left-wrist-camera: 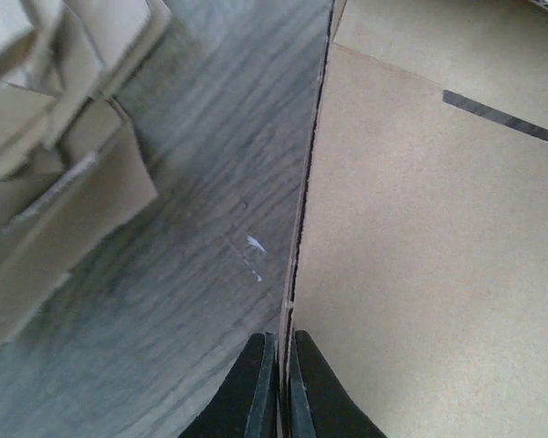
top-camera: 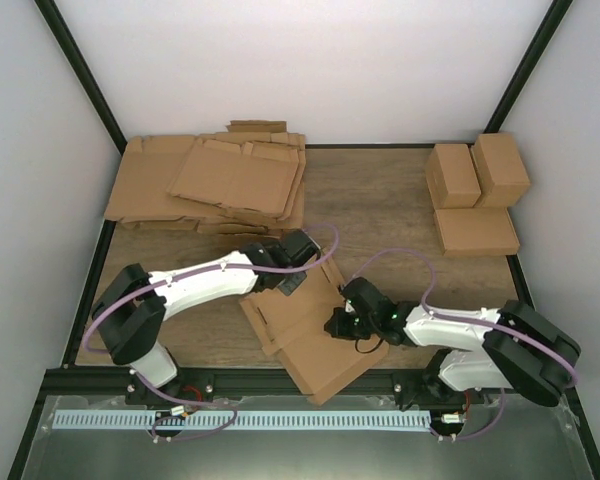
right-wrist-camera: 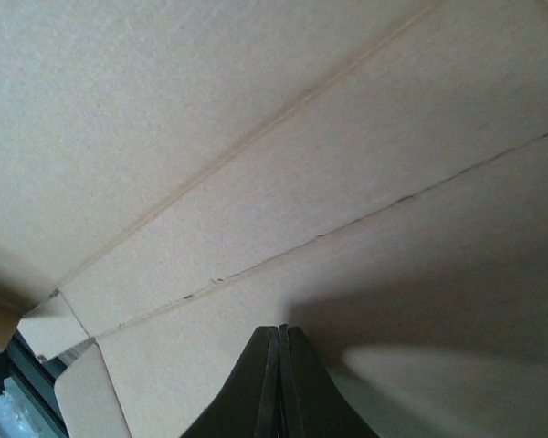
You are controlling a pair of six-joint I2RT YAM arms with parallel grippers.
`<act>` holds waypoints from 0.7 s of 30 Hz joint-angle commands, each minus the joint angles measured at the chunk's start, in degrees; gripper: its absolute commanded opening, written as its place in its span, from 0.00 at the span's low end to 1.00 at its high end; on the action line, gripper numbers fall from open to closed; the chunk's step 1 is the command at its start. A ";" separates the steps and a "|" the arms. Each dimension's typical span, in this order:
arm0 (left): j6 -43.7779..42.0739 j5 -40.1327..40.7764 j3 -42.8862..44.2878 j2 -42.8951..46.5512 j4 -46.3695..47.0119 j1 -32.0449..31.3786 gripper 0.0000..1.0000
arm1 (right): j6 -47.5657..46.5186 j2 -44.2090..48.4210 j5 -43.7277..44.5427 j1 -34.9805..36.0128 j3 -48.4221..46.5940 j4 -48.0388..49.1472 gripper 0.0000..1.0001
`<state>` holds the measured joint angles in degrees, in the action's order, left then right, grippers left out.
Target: Fold the paper box
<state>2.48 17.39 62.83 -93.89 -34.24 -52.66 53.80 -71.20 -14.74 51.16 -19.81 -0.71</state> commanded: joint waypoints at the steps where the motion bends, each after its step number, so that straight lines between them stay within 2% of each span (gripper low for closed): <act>1: 0.86 12.82 4.09 2.47 -2.70 -3.29 0.04 | -2.26 -3.46 1.39 -0.60 -3.10 3.30 0.01; 12: -4.04 31.52 7.00 3.23 -4.55 -9.46 0.04 | -5.26 -7.43 -1.04 -4.15 -4.62 16.26 0.01; 16: -6.05 36.57 7.83 1.80 -6.79 -10.35 0.04 | -7.83 -2.85 1.07 -4.57 -4.20 15.44 0.05; 19: -8.27 38.28 7.84 1.24 -6.86 -10.45 0.04 | -13.27 1.14 2.61 -4.58 -4.06 13.25 0.15; 21: -9.34 39.07 7.76 1.25 -6.73 -10.44 0.04 | -16.04 2.89 5.66 -4.60 -4.93 9.71 0.18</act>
<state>-3.40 51.05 69.30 -91.85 -39.97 -62.76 45.32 -72.23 -13.91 46.94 -22.35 12.25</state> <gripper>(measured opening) 0.040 0.159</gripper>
